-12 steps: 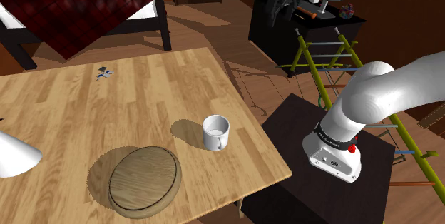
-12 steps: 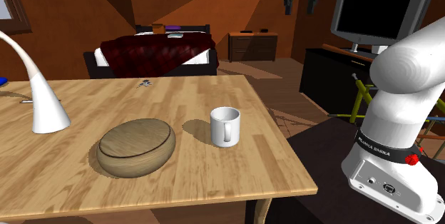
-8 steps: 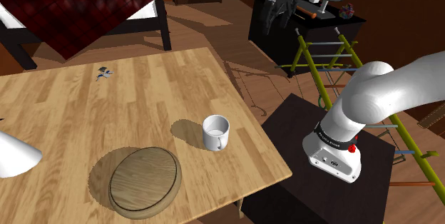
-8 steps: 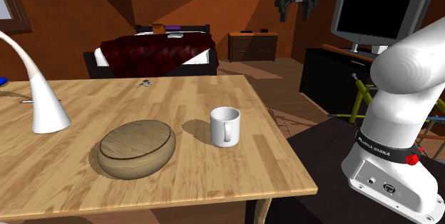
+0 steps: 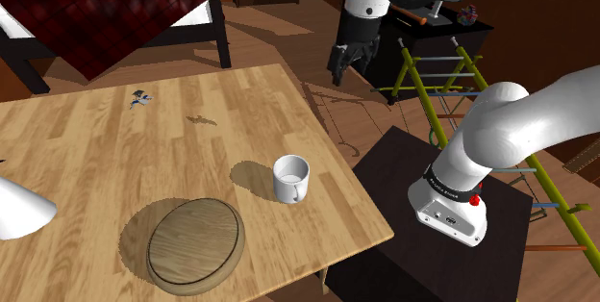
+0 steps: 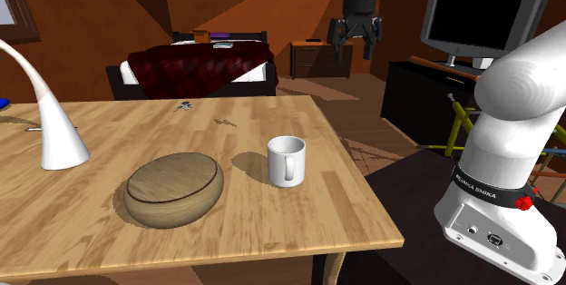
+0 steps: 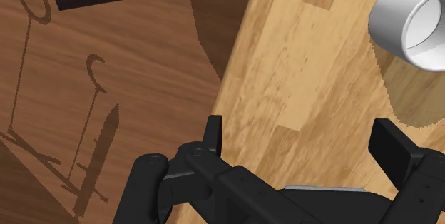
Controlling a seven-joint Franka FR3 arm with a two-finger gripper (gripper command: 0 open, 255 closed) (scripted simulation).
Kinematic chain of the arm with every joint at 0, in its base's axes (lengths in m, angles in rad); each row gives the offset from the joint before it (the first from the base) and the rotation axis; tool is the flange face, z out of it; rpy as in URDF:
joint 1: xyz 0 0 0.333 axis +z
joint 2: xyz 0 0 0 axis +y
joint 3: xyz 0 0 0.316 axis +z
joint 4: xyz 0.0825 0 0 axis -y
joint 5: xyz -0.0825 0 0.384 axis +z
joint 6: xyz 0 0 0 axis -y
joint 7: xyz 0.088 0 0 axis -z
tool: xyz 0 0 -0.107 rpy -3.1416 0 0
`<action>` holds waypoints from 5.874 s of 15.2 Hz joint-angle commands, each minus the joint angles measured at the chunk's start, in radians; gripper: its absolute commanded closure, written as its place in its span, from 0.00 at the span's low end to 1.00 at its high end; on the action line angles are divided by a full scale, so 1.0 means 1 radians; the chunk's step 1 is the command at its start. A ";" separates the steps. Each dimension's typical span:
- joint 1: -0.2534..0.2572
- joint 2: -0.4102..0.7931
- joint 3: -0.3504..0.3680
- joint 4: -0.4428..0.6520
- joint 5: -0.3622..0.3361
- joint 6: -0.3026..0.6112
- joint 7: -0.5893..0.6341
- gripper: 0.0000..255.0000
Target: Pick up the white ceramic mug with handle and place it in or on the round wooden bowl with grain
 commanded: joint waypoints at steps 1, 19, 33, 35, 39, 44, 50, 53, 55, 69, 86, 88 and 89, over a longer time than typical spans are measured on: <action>0.016 0.021 0.034 -0.034 0.023 0.058 0.035 0.00; 0.065 0.499 0.350 -0.095 0.055 0.601 0.370 0.00; 0.039 0.601 0.371 -0.115 -0.011 0.715 0.418 0.00; 0.039 0.601 0.371 -0.115 -0.011 0.715 0.418 1.00; 0.039 0.600 0.371 -0.115 -0.011 0.715 0.418 1.00; 0.043 0.584 0.368 -0.112 0.001 0.698 0.409 1.00; 0.064 0.494 0.349 -0.092 0.057 0.594 0.366 1.00; 0.073 0.454 0.338 -0.079 0.074 0.542 0.352 1.00; 0.077 0.429 0.331 -0.068 0.082 0.508 0.344 1.00; 0.094 0.294 0.283 0.028 0.105 0.280 0.314 1.00; 0.099 0.548 0.465 0.399 -0.002 0.162 0.597 1.00; 0.104 0.621 0.501 0.474 -0.048 0.149 0.664 1.00; 0.109 0.660 0.517 0.513 -0.075 0.140 0.699 1.00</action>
